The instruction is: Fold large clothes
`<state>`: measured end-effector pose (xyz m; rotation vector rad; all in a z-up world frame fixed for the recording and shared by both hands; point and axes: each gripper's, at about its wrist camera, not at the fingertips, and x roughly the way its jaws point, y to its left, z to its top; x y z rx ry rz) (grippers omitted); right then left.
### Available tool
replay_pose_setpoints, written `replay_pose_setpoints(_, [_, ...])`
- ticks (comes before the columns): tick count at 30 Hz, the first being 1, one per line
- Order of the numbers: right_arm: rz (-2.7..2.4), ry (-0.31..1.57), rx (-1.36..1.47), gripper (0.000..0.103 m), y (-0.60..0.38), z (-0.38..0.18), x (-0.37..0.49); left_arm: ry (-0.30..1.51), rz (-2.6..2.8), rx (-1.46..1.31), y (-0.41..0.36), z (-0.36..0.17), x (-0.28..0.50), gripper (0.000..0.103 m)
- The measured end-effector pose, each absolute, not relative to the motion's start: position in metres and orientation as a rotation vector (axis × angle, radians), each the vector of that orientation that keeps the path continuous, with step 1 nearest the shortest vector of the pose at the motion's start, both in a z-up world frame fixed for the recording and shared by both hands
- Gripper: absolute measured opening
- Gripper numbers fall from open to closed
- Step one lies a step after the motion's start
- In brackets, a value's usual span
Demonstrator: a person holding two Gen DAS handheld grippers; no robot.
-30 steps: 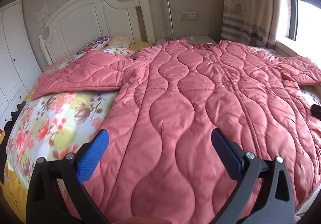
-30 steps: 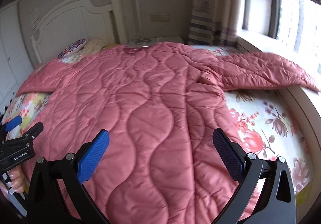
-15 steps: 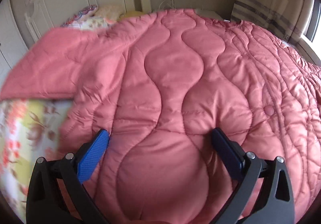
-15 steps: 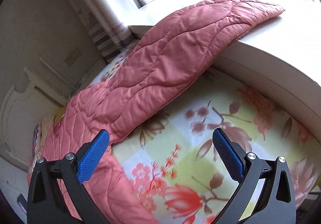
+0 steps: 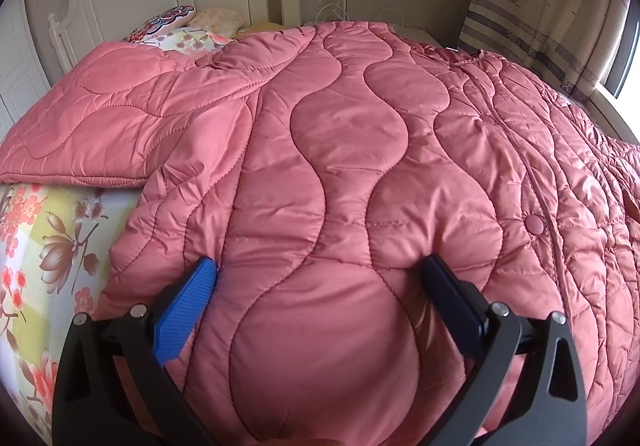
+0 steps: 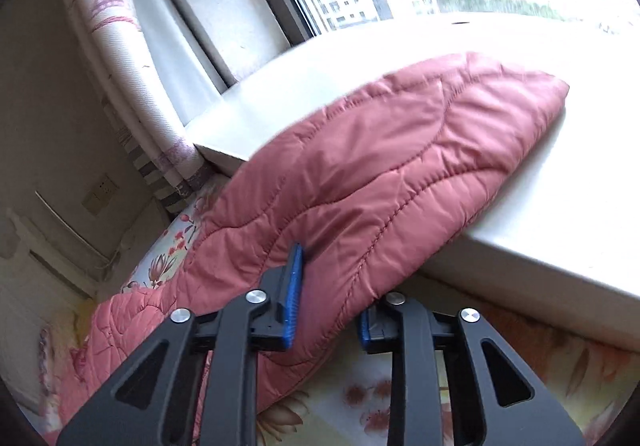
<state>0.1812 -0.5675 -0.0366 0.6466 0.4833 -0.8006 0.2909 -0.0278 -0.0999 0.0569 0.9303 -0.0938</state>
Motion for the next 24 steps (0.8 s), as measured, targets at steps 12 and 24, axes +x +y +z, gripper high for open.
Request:
replay_pose_setpoints(12, [-0.256,0.617,-0.768,0.042,-0.242,-0.032,0.3,0.929,-0.096,0.051,-0.028,-0.101,0.291,0.101])
replay_pose_setpoints(24, [-0.201,0.682,-0.369,0.073,-0.298,-0.051,0.254,0.93,-0.09,0.064,-0.03,-0.1,0.29,0.101])
